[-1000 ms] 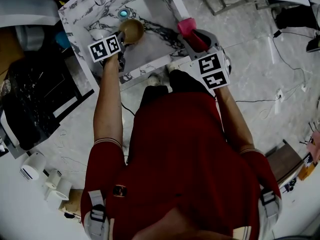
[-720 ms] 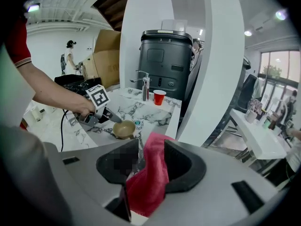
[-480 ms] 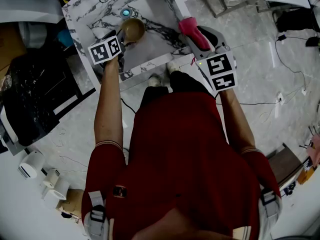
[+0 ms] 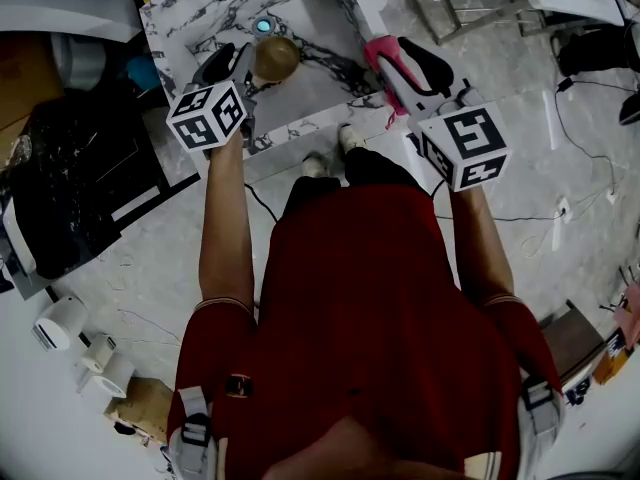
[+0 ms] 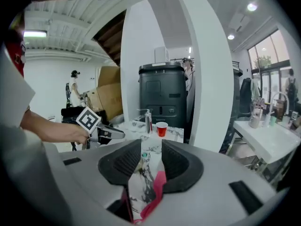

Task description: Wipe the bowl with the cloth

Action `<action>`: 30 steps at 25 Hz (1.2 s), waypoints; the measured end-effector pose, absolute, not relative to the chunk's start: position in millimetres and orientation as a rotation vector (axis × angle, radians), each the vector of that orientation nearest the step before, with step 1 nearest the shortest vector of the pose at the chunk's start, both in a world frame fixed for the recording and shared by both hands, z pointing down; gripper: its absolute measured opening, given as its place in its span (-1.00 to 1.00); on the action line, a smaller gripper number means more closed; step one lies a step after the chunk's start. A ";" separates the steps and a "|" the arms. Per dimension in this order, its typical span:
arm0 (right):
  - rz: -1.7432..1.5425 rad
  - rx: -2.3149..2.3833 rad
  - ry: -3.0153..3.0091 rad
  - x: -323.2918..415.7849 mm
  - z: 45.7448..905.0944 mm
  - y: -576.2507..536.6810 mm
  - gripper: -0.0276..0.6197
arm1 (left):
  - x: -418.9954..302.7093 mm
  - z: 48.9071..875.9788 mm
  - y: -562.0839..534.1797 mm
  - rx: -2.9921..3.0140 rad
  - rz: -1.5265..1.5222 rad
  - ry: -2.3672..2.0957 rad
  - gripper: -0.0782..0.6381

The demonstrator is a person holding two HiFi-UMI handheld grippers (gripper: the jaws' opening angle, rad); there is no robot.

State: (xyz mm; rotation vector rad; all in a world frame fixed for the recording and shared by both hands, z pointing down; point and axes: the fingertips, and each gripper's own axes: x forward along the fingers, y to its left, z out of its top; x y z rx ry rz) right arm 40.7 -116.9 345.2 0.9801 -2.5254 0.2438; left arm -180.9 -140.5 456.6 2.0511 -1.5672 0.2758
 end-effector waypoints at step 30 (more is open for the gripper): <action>-0.032 0.748 -3.099 -63.6 238.7 -27.0 -0.92 | -147.6 228.6 5.3 2.646 -0.154 -1.735 -0.76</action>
